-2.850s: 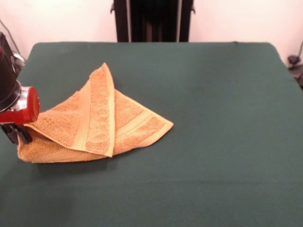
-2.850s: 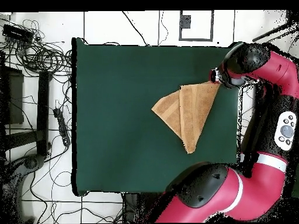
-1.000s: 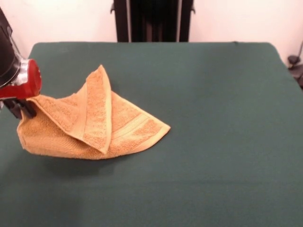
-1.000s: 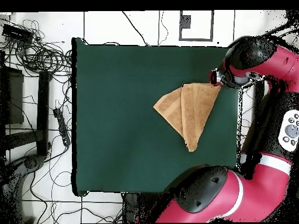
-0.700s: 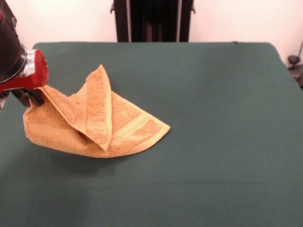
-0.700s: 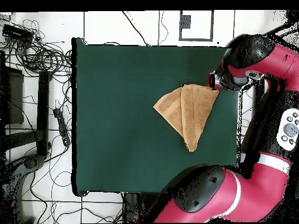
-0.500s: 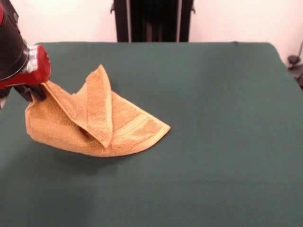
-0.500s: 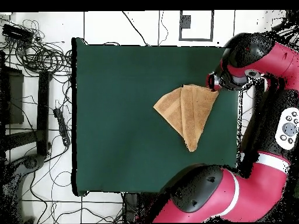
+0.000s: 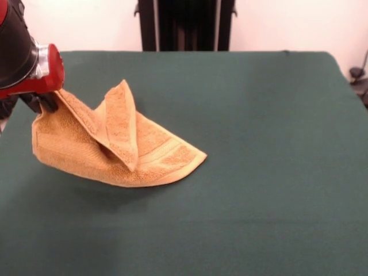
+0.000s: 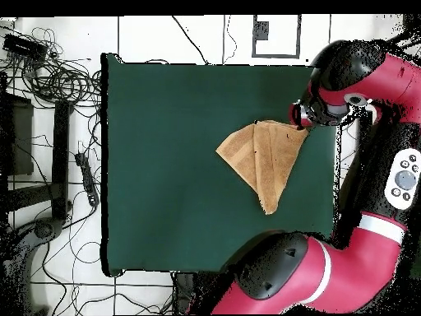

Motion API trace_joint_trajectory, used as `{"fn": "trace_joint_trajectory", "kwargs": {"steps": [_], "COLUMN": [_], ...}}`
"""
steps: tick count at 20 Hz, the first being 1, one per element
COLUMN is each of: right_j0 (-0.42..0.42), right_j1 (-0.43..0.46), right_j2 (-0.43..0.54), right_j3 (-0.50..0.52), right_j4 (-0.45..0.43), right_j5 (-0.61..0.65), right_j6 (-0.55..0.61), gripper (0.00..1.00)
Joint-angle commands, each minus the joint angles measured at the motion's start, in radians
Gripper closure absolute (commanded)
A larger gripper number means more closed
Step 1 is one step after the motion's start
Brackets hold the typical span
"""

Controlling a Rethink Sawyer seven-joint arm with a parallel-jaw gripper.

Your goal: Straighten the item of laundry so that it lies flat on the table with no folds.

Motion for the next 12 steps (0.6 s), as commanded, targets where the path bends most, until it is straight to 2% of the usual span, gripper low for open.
{"fn": "trace_joint_trajectory", "kwargs": {"steps": [1, 6, 12], "right_j0": [0.058, 0.079, 0.079], "right_j1": [-0.013, 0.008, 0.012], "right_j2": [0.046, 0.079, 0.139], "right_j3": [0.000, -0.110, -0.159], "right_j4": [-0.043, -0.109, -0.156], "right_j5": [0.153, 0.300, 0.377], "right_j6": [-0.132, -0.160, -0.162], "gripper": [1.00, 1.00, 1.00]}}
